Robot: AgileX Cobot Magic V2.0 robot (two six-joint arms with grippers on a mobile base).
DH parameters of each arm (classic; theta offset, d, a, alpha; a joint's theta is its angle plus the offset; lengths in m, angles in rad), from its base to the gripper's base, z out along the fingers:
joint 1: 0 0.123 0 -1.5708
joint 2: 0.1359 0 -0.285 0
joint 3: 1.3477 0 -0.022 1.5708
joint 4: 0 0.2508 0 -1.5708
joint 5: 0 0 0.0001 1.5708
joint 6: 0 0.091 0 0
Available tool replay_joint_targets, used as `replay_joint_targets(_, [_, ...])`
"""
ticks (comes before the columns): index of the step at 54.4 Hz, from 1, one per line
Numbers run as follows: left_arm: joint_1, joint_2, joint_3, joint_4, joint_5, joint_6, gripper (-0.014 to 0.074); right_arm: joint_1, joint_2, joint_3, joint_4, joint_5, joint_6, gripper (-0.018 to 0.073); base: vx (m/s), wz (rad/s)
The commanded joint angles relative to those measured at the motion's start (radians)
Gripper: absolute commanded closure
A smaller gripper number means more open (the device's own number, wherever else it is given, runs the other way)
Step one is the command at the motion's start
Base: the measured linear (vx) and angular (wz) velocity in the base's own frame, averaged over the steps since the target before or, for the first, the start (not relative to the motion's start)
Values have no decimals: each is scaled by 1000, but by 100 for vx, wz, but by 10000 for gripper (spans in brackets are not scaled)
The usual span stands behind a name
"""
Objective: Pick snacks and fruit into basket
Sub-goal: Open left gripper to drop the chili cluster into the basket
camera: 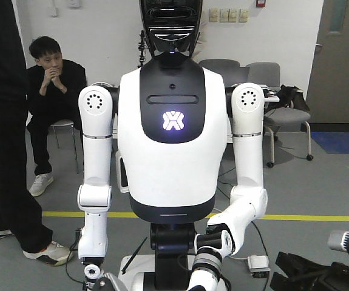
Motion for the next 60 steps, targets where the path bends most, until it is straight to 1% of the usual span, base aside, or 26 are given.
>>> replay_joint_targets(1, [-5, -122, -33, -70, -23, -2, 496, -5, -28, -24, 0, -77, -16, 568, 0, 0])
replay_joint_targets(3, [-5, -165, -33, -70, -58, -8, 596, -5, -28, -24, 0, -77, -16, 568, 0, 0])
replay_joint_targets(4, [-5, -191, -33, -70, -83, -12, 609, -5, -28, -24, 0, -77, -16, 568, 0, 0])
replay_joint_targets(8, [-5, -283, -33, -74, -188, -57, 608, -5, -28, -24, 0, -77, -15, 568, 0, 0])
replay_joint_targets(11, [-5, -375, -32, -72, -295, -112, 608, -5, -28, -24, 0, -77, -15, 568, 0, 0])
replay_joint_targets(14, [-5, -440, -32, -70, -354, -145, 607, -5, -28, -24, 1, -77, -15, 568, 0, 0])
replay_joint_targets(17, [-5, -517, -32, -70, -412, -165, 607, -5, -28, -24, 1, -77, -15, 568, 0, 0])
replay_joint_targets(21, [-5, -611, -32, -70, -456, -166, 607, -5, -28, -24, 1, -77, -15, 568, 0, 0])
replay_joint_targets(32, [-5, -826, -14, -69, -447, -140, 606, -5, -28, -24, 1, -77, -15, 568, 0, 0])
replay_joint_targets(40, [-5, -920, 8, -69, -450, -140, 606, -5, -28, -24, 1, -77, -15, 568, 0, 0])
replay_joint_targets(56, [-5, -969, 7, -69, -445, -140, 606, -5, -28, -24, 1, -77, -15, 568, 0, 0])
replay_joint_targets(60, [-5, -969, 7, -57, -468, -114, 606, -5, -28, -24, 1, -77, -15, 568, 0, 0])
